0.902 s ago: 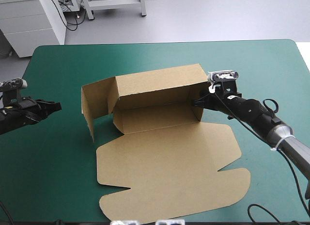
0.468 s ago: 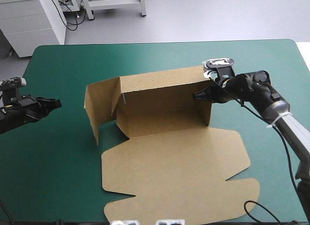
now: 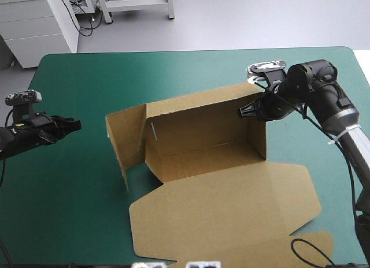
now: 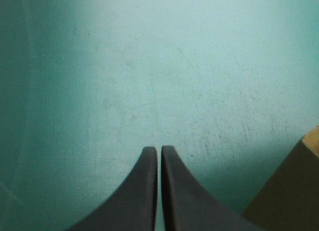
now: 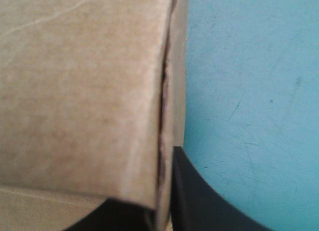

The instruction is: Fold the box

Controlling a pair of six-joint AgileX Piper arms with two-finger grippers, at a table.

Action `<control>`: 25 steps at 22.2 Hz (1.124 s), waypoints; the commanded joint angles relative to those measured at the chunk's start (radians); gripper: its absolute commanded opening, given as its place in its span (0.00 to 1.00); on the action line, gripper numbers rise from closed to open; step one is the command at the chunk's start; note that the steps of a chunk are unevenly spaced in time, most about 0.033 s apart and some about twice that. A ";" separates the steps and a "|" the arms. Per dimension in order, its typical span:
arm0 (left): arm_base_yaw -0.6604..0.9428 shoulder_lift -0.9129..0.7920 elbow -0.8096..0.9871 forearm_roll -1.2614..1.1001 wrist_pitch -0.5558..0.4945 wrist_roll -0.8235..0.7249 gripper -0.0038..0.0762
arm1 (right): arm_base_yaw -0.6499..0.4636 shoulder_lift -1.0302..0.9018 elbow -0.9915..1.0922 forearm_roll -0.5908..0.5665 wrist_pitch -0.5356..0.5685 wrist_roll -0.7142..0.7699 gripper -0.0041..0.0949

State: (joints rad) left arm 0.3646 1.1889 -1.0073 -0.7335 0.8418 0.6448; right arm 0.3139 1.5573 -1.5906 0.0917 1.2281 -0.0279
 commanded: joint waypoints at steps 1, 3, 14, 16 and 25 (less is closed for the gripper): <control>-0.022 -0.020 -0.028 -0.025 -0.040 0.004 0.07 | -0.001 -0.008 -0.031 0.036 0.020 0.002 0.03; -0.024 -0.020 -0.028 -0.051 -0.040 0.004 0.07 | -0.001 0.026 -0.031 0.032 0.020 0.004 0.03; -0.024 -0.020 -0.028 -0.091 -0.040 0.004 0.07 | -0.001 0.353 -0.254 -0.053 -0.052 0.064 0.03; -0.024 -0.020 -0.028 -0.085 -0.040 0.004 0.07 | -0.001 0.401 -0.303 -0.067 -0.054 0.068 0.03; -0.024 -0.020 -0.028 -0.080 -0.036 0.004 0.07 | -0.001 0.459 -0.342 -0.033 -0.001 0.082 0.62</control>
State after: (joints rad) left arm 0.3444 1.1889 -1.0073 -0.7713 0.8340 0.6479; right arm 0.3141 2.0723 -1.9084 0.0594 1.2120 0.0667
